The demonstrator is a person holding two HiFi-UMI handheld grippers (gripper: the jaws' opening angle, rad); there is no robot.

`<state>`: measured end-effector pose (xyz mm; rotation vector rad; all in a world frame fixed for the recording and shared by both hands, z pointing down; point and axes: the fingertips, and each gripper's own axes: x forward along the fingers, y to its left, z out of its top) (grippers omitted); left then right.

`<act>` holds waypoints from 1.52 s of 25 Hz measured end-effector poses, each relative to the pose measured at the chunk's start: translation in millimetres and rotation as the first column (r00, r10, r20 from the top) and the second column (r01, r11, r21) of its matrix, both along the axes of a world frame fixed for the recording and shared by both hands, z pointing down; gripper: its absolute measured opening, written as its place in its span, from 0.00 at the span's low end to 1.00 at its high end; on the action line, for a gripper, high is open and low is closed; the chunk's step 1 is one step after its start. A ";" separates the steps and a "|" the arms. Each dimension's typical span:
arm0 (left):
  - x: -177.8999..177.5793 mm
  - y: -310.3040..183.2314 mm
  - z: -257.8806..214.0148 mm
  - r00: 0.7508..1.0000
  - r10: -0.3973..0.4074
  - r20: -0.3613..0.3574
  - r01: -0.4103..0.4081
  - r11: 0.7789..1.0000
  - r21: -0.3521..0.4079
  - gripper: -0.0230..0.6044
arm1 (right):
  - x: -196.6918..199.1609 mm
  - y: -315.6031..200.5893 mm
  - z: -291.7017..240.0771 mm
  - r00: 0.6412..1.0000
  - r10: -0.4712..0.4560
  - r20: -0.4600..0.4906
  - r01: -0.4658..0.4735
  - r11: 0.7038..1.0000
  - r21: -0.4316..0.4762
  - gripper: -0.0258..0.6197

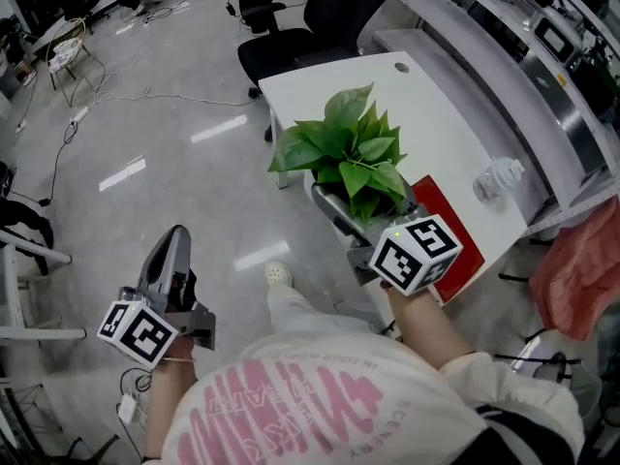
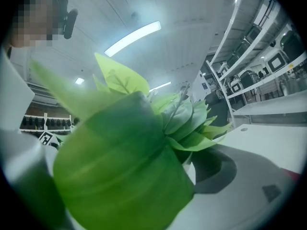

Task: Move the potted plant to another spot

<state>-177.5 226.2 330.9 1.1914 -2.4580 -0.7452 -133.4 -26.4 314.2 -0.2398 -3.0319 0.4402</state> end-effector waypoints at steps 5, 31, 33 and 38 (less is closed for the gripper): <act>-17.6 -17.5 -0.4 0.999 0.022 0.033 -0.022 1.000 -0.012 0.04 | -23.7 -7.9 10.2 1.000 -0.001 0.006 0.001 1.000 0.018 0.82; -193.7 -186.2 26.0 0.931 0.364 0.020 -0.361 0.929 -0.085 0.04 | -136.8 -94.2 54.1 0.984 0.172 -0.036 -0.173 0.984 -0.034 0.82; -194.0 -197.5 27.7 0.914 0.406 0.014 -0.404 0.911 -0.081 0.04 | -136.0 -93.1 51.9 0.980 0.197 -0.039 -0.198 0.980 -0.025 0.82; -174.7 -257.0 30.1 0.847 0.532 0.004 -0.530 0.844 -0.087 0.04 | -112.1 -124.2 52.2 0.959 0.281 -0.047 -0.282 0.959 -0.025 0.82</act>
